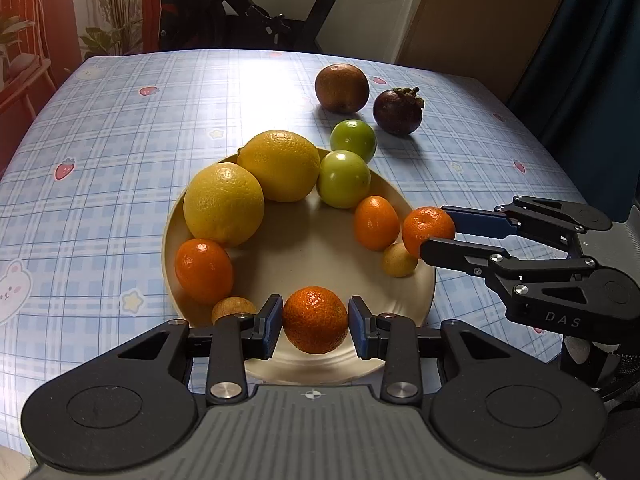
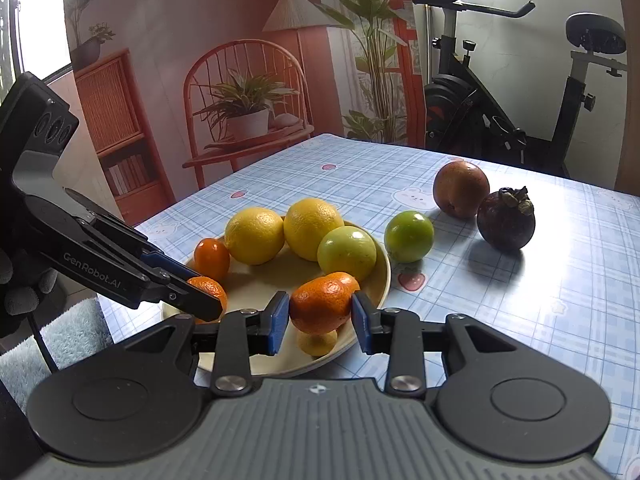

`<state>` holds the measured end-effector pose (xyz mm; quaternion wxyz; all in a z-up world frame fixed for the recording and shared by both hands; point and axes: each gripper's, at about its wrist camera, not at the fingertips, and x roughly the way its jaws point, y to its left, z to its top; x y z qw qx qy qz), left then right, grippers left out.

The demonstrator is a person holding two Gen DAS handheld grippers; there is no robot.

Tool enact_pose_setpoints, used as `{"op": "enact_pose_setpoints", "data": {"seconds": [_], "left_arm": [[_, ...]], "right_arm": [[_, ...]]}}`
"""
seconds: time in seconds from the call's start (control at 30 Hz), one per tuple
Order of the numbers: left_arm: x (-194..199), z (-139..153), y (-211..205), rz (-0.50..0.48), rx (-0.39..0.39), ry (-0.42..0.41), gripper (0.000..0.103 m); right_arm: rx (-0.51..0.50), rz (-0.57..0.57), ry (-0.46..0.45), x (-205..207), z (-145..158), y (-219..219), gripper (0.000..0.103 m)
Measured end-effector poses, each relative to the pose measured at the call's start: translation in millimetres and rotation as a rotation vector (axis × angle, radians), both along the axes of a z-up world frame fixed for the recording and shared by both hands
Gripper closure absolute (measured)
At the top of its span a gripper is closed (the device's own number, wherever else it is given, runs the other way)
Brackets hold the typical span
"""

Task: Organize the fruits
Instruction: 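Carry the mandarin in the left tool while the right tool carries its mandarin to the plate, then lower both mandarins onto the plate rim and open both tools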

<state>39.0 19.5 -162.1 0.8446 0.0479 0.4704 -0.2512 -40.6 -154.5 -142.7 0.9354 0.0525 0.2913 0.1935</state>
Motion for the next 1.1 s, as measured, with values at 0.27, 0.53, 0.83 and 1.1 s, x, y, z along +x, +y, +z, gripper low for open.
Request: {"op": "enact_pose_setpoints", "data": {"seconds": [0.27, 0.53, 0.83, 1.1], "left_arm": [[-4, -2, 7, 0.018, 0.011, 0.023, 0.065], [-4, -3, 10, 0.038, 0.013, 0.030, 0.065], [-3, -6, 8, 0.041, 0.025, 0.031, 0.065], [-3, -6, 8, 0.044, 0.025, 0.034, 0.065]], "right_arm": [[-0.007, 0.051, 0.021, -3, -5, 11, 0.066], [-0.005, 0.080, 0.045, -1, -10, 14, 0.066], [-0.007, 0.087, 0.061, -2, -14, 16, 0.066], [-0.011, 0.084, 0.056, -3, -14, 16, 0.065]]}}
